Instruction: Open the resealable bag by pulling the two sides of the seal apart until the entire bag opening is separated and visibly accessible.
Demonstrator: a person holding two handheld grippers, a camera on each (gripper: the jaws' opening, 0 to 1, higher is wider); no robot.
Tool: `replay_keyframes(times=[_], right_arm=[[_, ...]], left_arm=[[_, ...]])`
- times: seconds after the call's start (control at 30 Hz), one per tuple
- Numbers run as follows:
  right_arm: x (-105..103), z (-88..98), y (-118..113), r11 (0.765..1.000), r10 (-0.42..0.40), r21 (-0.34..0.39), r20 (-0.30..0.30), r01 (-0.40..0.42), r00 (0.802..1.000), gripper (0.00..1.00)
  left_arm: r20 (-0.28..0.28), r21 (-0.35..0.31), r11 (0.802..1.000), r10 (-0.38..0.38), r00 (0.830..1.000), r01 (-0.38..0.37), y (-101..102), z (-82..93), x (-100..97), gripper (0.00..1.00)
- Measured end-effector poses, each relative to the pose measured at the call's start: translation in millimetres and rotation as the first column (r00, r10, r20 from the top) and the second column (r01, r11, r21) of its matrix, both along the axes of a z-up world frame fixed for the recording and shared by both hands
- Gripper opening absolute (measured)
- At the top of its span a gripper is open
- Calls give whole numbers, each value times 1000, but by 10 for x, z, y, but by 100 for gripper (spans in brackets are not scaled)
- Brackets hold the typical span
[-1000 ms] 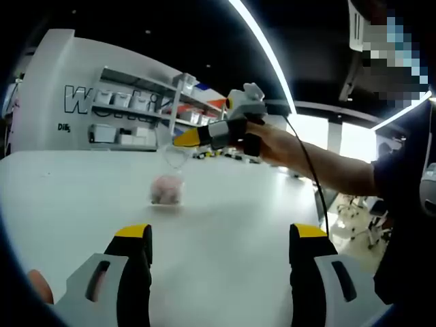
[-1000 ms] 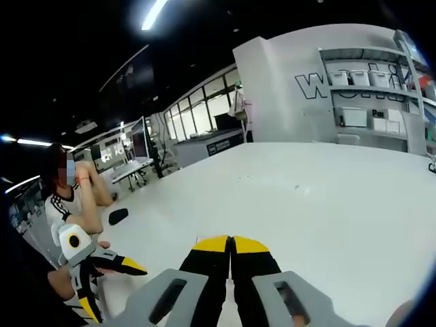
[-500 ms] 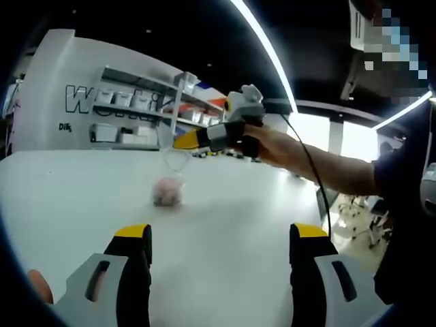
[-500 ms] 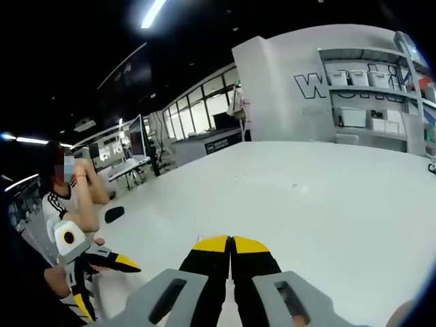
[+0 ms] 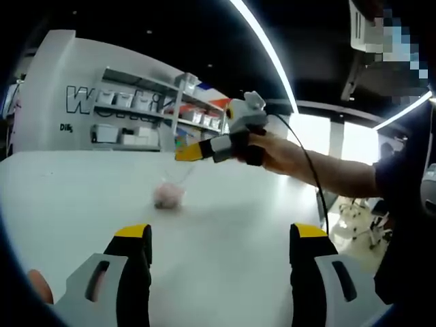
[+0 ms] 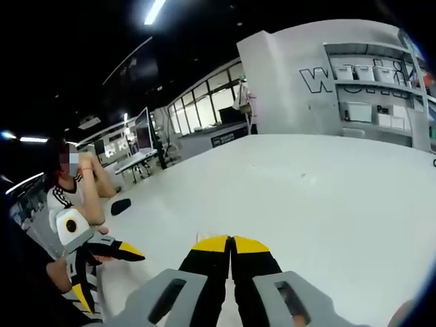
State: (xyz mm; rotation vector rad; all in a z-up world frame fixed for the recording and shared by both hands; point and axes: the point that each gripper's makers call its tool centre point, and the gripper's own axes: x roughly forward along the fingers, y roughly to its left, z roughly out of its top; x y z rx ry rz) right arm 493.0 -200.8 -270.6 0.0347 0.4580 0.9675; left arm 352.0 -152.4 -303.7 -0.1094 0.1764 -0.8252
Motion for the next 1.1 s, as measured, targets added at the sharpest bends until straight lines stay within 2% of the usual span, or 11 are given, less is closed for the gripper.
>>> replay_keyframes(times=[0.17, 0.57, 0.67, 0.93, 1.1], right_arm=[[-135, -69, 49, 1000, 29, 3, -21, -29, 999, 0], [-350, -135, 153, 994, 110, -26, 5, -110, 994, 0], [-400, -175, 163, 992, 123, -35, 9, -123, 992, 10], [-544, -176, 148, 989, 146, -24, 4, -146, 989, 9], [-560, -180, 107, 989, 143, -25, 6, -143, 990, 9]], left_arm=[[3, 2, 1000, 0, 1000, 0, -3, 22, -9, 82], [5, 6, 1000, 2, 1000, -2, -10, 47, -47, 82], [6, 6, 1000, 3, 1000, -3, -9, 50, -51, 82], [6, 9, 1000, 7, 1000, -7, 3, 57, -66, 82], [6, 6, 1000, 6, 1000, -6, -20, 61, -85, 82]])
